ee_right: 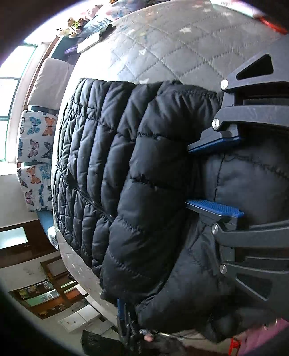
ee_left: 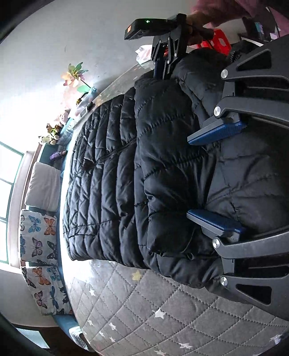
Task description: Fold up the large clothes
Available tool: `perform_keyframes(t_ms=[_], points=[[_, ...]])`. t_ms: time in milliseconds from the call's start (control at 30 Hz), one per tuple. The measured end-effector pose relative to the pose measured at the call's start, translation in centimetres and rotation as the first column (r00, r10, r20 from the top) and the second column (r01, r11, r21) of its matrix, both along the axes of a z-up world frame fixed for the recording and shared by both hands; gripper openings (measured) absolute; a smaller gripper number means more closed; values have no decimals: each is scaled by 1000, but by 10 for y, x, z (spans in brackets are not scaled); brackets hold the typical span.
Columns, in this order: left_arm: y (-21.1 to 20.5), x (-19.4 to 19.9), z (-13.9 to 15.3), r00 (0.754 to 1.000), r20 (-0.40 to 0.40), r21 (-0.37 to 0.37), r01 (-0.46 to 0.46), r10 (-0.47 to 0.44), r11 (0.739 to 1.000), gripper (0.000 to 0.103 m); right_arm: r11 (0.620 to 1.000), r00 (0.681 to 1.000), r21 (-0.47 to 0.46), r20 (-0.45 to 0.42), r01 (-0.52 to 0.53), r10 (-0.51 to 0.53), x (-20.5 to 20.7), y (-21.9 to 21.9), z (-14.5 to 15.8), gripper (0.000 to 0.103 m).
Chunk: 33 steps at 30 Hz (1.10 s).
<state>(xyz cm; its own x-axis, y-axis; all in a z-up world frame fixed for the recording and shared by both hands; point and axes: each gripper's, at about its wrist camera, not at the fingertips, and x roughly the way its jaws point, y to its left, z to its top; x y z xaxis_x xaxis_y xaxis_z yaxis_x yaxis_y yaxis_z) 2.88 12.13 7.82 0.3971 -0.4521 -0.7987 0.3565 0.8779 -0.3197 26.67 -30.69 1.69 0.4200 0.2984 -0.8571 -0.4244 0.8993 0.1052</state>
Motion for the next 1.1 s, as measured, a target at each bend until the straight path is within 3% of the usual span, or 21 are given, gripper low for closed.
perform_keyframes(t_ms=[133,233,333,433,533,633,767,867,1000,1100], points=[[-3,0,0,1000,-2,31,18,-18,999,63,999,1000,-46,-27,-5,3,0,-1,17,46],[-3,0,-1,1000,3,38,24,-24,999,64,1000,1000,-24,-2,-5,5,-2,-4,37,46],[-5,-3,-2,999,21,52,26,-27,998,64,996,999,-93,-48,2,-6,-2,-5,14,46],[-6,-4,-2,999,23,66,26,-28,997,63,999,998,-51,-55,19,-22,-3,-10,2,46],[-5,-2,6,1000,14,70,24,-25,997,63,995,999,-96,-43,12,-16,-3,-2,22,46],[-3,-2,23,1000,26,56,15,-16,998,63,995,998,-76,5,-60,61,-5,16,46,46],[9,-2,47,995,96,90,-49,40,995,63,992,991,-15,39,-127,127,0,39,59,46],[26,4,42,992,64,97,-112,106,989,64,986,986,-5,41,-164,164,-1,54,55,46],[48,22,23,982,-25,54,-187,188,981,65,979,978,-11,34,-204,205,-7,67,44,46],[49,27,18,982,-6,22,-186,186,982,61,979,979,-9,32,-202,202,-10,67,43,46]])
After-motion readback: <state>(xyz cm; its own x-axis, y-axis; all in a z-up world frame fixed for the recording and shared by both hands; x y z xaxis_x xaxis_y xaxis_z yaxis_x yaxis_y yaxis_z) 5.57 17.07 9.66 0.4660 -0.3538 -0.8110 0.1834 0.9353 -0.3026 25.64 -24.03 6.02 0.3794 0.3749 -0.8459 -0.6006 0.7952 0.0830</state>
